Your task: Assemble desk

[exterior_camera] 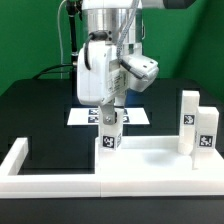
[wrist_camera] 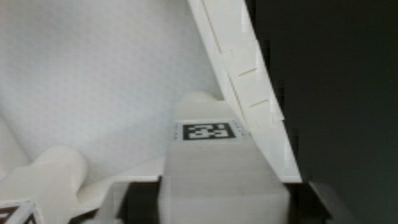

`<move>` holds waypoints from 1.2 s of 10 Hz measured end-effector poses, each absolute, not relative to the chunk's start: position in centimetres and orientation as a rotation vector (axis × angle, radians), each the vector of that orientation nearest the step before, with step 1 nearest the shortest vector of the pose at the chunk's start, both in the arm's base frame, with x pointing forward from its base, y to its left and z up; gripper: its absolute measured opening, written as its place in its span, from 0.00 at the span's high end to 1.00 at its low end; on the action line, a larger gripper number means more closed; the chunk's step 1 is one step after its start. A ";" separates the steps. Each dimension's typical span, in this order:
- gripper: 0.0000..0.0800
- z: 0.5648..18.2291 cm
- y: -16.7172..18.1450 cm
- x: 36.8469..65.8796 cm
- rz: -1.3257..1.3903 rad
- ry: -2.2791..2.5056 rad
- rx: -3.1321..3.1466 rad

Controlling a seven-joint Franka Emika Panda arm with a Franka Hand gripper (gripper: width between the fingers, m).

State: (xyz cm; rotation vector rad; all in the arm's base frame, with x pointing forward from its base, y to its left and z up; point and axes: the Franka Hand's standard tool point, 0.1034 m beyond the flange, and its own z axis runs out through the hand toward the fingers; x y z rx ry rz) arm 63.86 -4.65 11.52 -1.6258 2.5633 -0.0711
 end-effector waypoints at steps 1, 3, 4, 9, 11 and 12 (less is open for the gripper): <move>0.64 11.5 -4.6 63.9 -0.069 2.558 -1.630; 0.33 11.4 -4.4 63.9 -0.070 2.533 -1.672; 0.23 11.3 -3.6 63.7 -0.099 2.383 -1.924; 0.19 11.2 -3.2 63.5 -0.144 1.816 -2.494; 0.19 11.1 -3.8 63.4 -0.155 1.488 -2.720; 0.19 11.3 -4.4 63.7 -0.188 1.229 -2.854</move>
Offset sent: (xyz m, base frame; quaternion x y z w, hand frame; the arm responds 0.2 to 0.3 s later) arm -0.0195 0.0188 -0.0030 -0.0213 0.0739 -0.2983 0.9514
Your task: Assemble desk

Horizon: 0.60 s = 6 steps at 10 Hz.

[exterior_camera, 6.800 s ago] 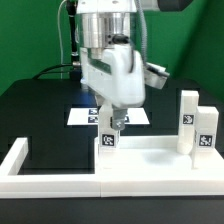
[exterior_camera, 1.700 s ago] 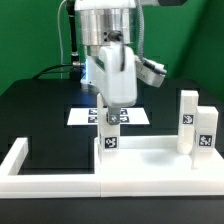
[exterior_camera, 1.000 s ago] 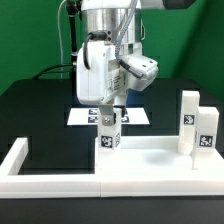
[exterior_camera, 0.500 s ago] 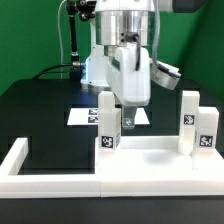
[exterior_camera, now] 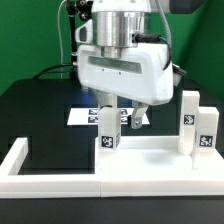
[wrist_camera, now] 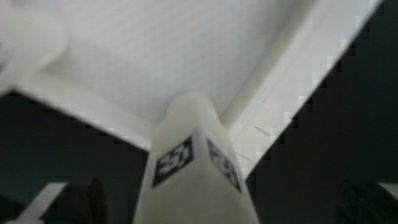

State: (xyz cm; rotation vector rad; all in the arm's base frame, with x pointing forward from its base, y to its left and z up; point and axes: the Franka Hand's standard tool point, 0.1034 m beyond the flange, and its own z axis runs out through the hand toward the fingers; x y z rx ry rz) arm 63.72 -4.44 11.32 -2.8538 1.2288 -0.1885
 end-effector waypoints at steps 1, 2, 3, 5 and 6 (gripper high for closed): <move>0.19 11.2 -4.9 63.8 -0.224 1.023 -2.945; 0.19 11.0 -4.9 63.5 -0.221 0.910 -2.990; 0.19 11.0 -4.9 63.5 -0.223 0.885 -2.997; 0.24 10.9 -4.9 63.5 -0.222 0.919 -2.986; 0.46 10.9 -4.9 63.5 -0.221 0.942 -2.977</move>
Offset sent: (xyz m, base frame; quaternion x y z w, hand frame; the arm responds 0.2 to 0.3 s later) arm 0.0000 0.0000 0.0000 0.0000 0.0000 0.0650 0.9979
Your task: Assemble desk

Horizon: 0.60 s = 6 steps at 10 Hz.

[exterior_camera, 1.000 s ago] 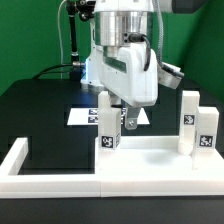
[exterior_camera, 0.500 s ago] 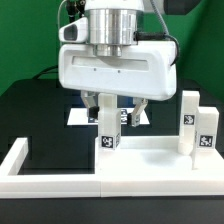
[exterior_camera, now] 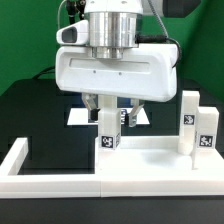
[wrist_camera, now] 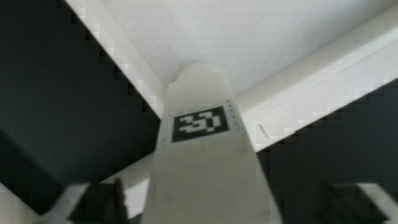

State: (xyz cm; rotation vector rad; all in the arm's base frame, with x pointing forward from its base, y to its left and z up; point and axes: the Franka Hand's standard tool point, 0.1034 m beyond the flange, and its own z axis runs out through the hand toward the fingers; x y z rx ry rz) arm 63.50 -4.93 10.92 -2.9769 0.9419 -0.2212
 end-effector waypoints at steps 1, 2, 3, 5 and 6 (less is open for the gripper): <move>0.46 10.9 -4.9 63.5 -0.218 1.096 -2.915; 0.64 10.9 -5.0 63.4 -0.216 1.187 -2.877; 0.64 10.9 -5.1 63.4 -0.215 1.243 -2.850; 0.64 10.8 -5.2 63.5 -0.190 1.571 -2.675; 0.64 10.9 -5.3 63.7 -0.152 1.761 -2.555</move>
Offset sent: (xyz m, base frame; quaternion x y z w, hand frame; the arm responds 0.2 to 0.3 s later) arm 0.0000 0.0000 0.0000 0.0000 0.0000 0.1938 0.9810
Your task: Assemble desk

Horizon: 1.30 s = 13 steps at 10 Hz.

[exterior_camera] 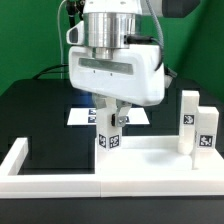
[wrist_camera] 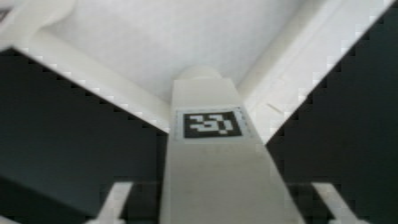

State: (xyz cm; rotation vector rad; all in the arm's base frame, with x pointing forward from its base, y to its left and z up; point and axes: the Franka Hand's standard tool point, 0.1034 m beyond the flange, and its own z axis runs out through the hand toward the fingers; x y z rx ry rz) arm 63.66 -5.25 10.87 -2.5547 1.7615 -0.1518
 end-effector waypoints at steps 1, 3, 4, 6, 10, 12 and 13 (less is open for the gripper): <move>0.64 10.9 -5.1 63.8 -0.082 1.952 -2.411; 0.64 10.8 -5.2 63.9 -0.024 2.220 -2.129; 0.64 10.8 -5.1 64.0 -0.011 2.353 -1.966; 0.64 10.8 -5.1 64.0 -0.007 2.428 -1.861; 0.63 10.8 -5.2 63.8 -0.029 2.501 -1.801; 0.23 11.6 -5.0 64.0 -0.034 2.471 -1.822; 0.23 13.1 -4.7 64.4 -0.043 2.449 -1.810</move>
Offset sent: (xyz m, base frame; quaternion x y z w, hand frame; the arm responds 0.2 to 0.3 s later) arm 0.0115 -0.0031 0.0066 0.0395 -0.0180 0.3668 0.9293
